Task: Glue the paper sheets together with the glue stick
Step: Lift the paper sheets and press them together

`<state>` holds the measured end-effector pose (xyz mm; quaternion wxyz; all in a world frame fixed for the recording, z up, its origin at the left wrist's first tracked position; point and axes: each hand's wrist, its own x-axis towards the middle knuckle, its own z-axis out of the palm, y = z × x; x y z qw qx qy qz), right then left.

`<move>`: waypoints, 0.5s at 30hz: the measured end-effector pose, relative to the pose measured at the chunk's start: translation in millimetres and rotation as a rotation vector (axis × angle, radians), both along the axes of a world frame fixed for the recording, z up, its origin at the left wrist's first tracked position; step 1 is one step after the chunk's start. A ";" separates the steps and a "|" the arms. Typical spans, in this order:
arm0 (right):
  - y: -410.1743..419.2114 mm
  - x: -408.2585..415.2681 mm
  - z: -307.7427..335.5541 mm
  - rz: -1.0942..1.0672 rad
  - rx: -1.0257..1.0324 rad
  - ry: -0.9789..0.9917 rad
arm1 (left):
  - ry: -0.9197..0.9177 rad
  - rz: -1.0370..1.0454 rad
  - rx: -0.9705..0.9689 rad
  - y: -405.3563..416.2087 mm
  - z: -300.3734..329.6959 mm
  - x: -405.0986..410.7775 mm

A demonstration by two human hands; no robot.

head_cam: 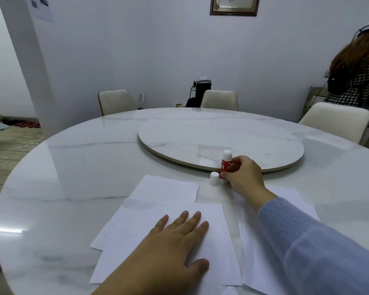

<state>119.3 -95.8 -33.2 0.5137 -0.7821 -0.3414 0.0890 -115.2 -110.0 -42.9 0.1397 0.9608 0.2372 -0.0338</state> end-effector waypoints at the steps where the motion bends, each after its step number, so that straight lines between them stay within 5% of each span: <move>1: 0.1 0.1 -1.4 0.004 0.001 -0.003 | -0.001 0.000 0.000 0.0 0.1 -0.2; 6: -27.4 22.7 26.2 0.084 -0.154 0.019 | -0.026 0.006 0.007 -0.2 -3.5 -2.4; 9: -74.1 37.1 51.8 0.217 -0.809 -0.322 | -0.043 0.022 0.011 -2.1 -2.5 -1.3; 11: -101.4 36.5 47.3 0.219 -1.057 -0.445 | -0.049 0.022 0.030 -3.5 -2.9 -0.9; 15: -138.6 44.2 25.5 0.163 -0.883 -0.415 | -0.033 0.023 0.048 -4.9 -2.4 1.5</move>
